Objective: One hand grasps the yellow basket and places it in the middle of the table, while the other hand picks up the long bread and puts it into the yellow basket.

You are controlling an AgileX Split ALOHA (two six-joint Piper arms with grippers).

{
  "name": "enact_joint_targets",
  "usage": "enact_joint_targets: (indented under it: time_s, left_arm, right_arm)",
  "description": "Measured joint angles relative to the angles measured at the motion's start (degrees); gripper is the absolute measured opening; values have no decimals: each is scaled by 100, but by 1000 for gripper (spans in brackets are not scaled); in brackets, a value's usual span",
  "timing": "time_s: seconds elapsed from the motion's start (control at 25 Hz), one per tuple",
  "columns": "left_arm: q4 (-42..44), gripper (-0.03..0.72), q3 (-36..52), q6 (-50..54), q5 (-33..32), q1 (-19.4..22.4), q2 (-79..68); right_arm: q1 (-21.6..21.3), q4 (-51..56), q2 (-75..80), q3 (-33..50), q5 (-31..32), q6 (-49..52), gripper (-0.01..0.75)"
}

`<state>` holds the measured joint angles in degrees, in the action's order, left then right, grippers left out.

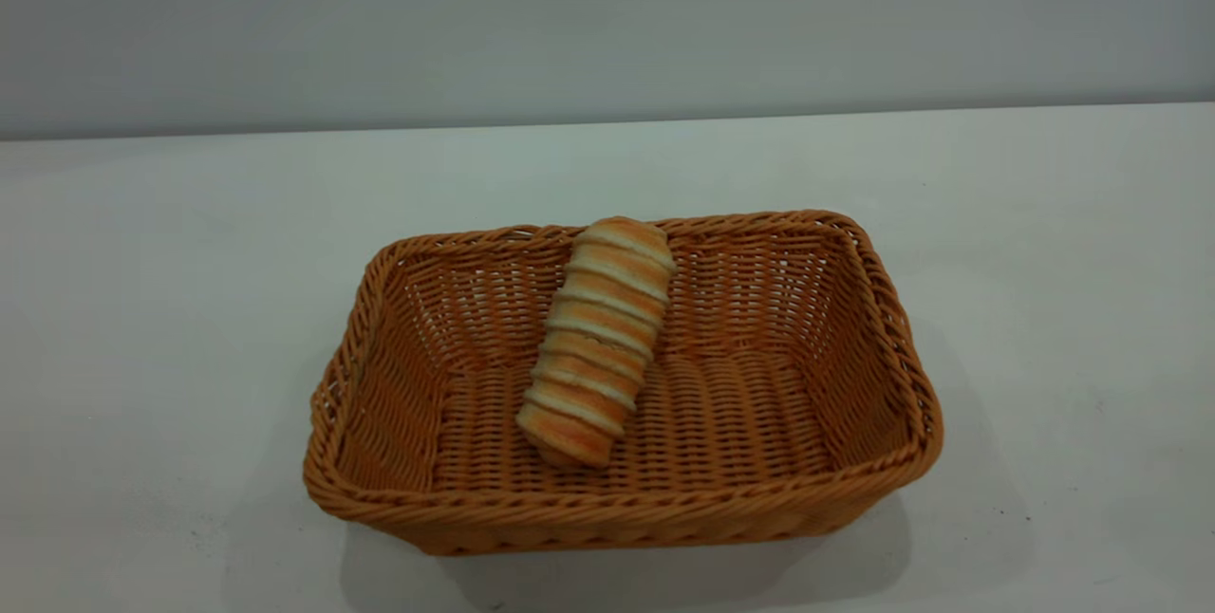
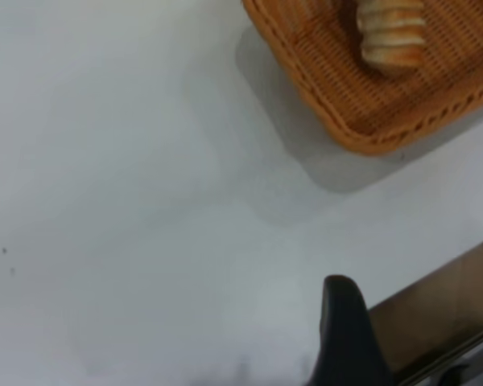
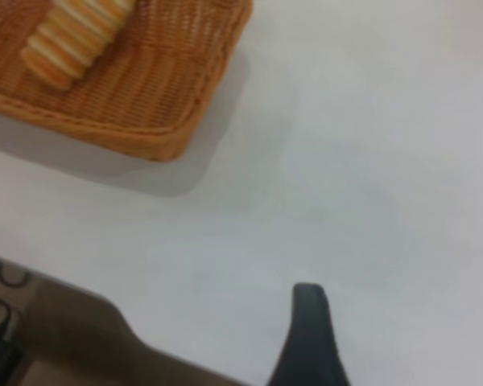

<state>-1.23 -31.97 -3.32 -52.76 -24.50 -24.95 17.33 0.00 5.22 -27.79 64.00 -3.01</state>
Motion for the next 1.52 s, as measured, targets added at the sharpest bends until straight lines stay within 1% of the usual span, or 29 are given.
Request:
enact_joint_targets:
  time_s: [0.2, 0.44, 0.6, 0.88, 1.36, 1.44, 1.52]
  left_arm:
    - [123, 526, 252, 51, -403, 0, 739]
    - [255, 526, 258, 278, -988, 0, 1410]
    - [260, 526, 385, 292, -1141, 0, 1800]
    - [403, 526, 403, 292, -1185, 0, 2228]
    - [403, 526, 403, 295, -1191, 0, 2253]
    - [403, 526, 403, 298, -1191, 0, 2253]
    - [403, 526, 403, 298, -1191, 87, 2255]
  right_arm:
    - [0, -31, -11, 56, 0, 75, 587]
    - [0, -36, -11, 73, 0, 80, 587]
    - [0, -36, -11, 73, 0, 80, 587]
    - [0, -36, -11, 74, 0, 80, 587]
    - [0, -36, -11, 74, 0, 80, 587]
    - [-111, -36, -11, 74, 0, 80, 587]
    - [-459, -36, -11, 74, 0, 80, 587]
